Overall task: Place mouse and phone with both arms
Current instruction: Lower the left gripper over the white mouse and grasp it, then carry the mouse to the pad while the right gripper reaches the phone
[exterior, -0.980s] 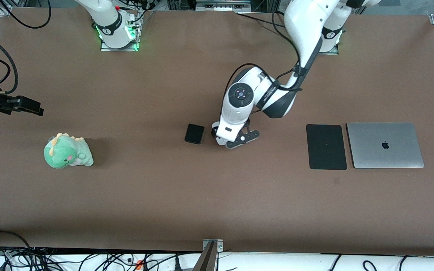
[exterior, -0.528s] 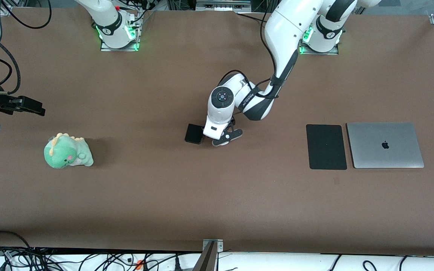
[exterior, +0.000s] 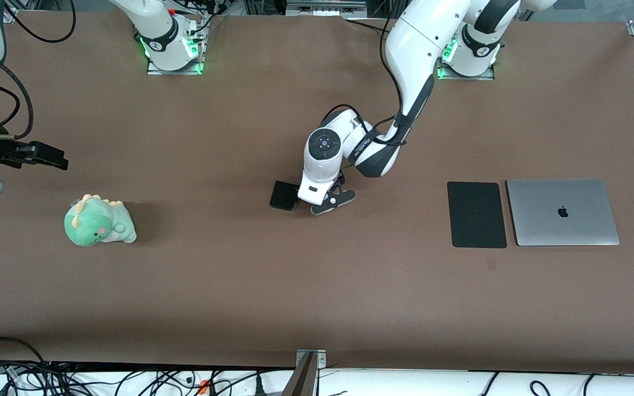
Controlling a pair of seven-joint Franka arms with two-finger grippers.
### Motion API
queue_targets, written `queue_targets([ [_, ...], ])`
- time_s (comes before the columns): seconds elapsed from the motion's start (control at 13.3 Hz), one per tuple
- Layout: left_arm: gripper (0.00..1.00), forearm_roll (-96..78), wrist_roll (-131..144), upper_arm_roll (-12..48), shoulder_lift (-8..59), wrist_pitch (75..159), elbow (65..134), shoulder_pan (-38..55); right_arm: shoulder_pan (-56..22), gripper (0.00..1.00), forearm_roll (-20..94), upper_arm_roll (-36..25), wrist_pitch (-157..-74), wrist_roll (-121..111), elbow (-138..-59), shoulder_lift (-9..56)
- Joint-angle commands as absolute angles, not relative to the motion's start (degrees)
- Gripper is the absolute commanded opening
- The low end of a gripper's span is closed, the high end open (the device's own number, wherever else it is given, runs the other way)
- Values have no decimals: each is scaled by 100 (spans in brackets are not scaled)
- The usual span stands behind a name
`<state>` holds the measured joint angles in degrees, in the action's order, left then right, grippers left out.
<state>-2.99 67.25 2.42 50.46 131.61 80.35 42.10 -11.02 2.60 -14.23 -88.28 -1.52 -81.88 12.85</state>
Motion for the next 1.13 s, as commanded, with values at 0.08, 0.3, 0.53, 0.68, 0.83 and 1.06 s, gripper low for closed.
queue_targets([
  [0.08,86,-141,6829,185,5080,12991,7989,4245,-1125,100,229,-1415,-8754,-229,-8200,1248],
  [0.3,57,-141,6794,185,5071,12911,7980,4236,-1125,100,229,-1415,-8754,-229,-8200,1257],
  [0.53,46,-53,6794,176,5054,12806,7945,4219,-1125,100,229,-1415,-8754,-229,-8200,1257],
  [0.68,45,-18,6785,176,5045,12771,7928,4210,-1125,100,229,-1415,-8754,-229,-8200,1266],
  [0.83,45,130,6785,106,5010,12649,7928,4192,-1125,100,229,-1415,-8754,-237,-8200,1266],
  [1.06,45,518,6515,-17,4624,12122,7945,3878,-1160,100,229,-1415,-8754,-237,-8191,1266],
])
